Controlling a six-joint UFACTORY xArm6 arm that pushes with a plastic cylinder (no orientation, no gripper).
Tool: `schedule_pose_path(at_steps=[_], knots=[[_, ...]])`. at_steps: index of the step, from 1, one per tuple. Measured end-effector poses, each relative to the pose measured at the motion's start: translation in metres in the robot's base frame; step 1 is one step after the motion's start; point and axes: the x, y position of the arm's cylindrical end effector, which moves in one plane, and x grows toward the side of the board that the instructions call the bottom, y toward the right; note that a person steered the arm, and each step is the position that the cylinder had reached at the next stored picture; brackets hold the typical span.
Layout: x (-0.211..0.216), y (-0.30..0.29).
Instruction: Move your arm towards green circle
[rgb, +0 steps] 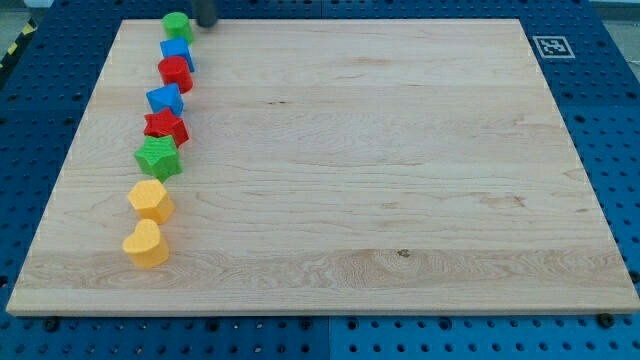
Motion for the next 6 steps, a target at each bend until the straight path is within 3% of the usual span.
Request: schedule_pose_path(at_steps=[3,5,6], knots=[[-0.001,-0.012],[0.000,-0.110],[0.001,-0.109]])
